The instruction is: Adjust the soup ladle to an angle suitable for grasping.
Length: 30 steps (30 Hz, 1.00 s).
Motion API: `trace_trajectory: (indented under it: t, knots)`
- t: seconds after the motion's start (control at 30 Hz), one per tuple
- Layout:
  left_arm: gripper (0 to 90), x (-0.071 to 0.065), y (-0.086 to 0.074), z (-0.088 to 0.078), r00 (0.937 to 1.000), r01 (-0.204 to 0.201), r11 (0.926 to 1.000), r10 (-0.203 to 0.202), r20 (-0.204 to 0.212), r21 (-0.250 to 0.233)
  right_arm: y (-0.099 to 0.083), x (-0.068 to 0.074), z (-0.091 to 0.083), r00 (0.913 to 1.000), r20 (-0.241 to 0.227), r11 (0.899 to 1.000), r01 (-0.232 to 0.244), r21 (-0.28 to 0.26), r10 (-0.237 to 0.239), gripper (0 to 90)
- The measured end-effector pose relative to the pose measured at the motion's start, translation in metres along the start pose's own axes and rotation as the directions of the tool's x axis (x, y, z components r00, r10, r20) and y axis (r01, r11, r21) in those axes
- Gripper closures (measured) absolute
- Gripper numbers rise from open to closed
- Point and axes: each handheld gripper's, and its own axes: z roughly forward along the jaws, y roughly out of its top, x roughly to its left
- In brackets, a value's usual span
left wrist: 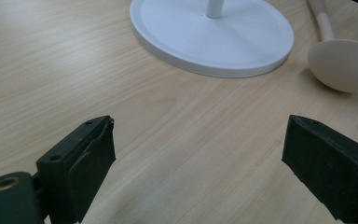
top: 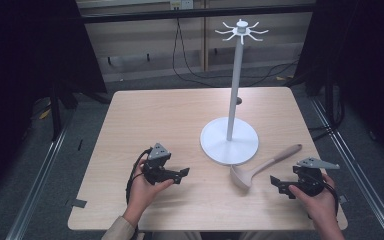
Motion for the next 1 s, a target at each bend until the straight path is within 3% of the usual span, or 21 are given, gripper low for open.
trace_trajectory:
  t: [0.27,0.5,0.57,0.7,0.73,0.77,0.8,0.83,0.87,0.9,1.0]
  knots:
    - [9.7,0.001,-0.002,-0.008,0.9995,-0.017,0.9994,0.016,-0.025,-0.031,0.004,-0.001,0.012,1.0,0.009,1.0,0.0,0.005,0.0,5.9]
    - [9.7,0.005,-0.009,-0.012,0.9989,-0.019,0.9998,0.019,-0.044,-0.005,0.009,-0.003,0.018,0.9996,0.03,1.0,0.001,0.013,-0.001,9.8]
    - [9.6,0.006,-0.011,-0.014,0.9989,-0.01,0.9999,0.009,-0.047,-0.004,0.01,-0.004,0.021,0.9986,0.051,1.0,0.011,0.017,-0.012,17.4]
    - [8.2,0.008,-0.016,-0.017,0.9987,0.007,1.0,-0.006,-0.051,0.005,0.01,-0.008,0.023,0.9959,0.079,0.999,0.042,0.027,-0.044,43.0]
    - [8.1,0.008,-0.016,-0.017,0.9987,0.007,1.0,-0.006,-0.051,0.005,0.01,-0.008,0.023,0.9959,0.079,0.999,0.042,0.027,-0.044,43.0]
    - [8.1,0.009,-0.017,-0.017,0.9987,0.008,1.0,-0.008,-0.051,0.005,0.01,-0.008,0.023,0.9943,0.092,0.998,0.052,0.032,-0.055,49.8]
    - [8.0,0.009,-0.018,-0.017,0.9986,0.009,0.9999,-0.008,-0.052,0.007,0.01,-0.01,0.024,0.9923,0.111,0.998,0.052,0.039,-0.056,62.4]
    - [8.0,0.009,-0.018,-0.018,0.9986,0.009,0.9999,-0.009,-0.052,0.011,0.01,-0.01,0.024,0.9923,0.111,0.998,0.052,0.039,-0.056,62.4]
    - [8.0,0.009,-0.019,-0.018,0.9984,0.008,0.9999,-0.008,-0.056,0.009,0.01,-0.012,0.026,0.9899,0.125,0.997,0.061,0.047,-0.067,72.2]
    - [8.0,0.009,-0.019,-0.018,0.9984,0.008,0.9999,-0.008,-0.056,0.009,0.01,-0.012,0.026,0.9899,0.125,0.997,0.061,0.047,-0.067,72.2]
    - [8.0,0.007,-0.018,-0.021,0.9984,0.0,1.0,0.0,-0.056,-0.004,0.012,-0.014,0.028,0.9867,0.145,0.996,0.066,0.053,-0.073,86.0]
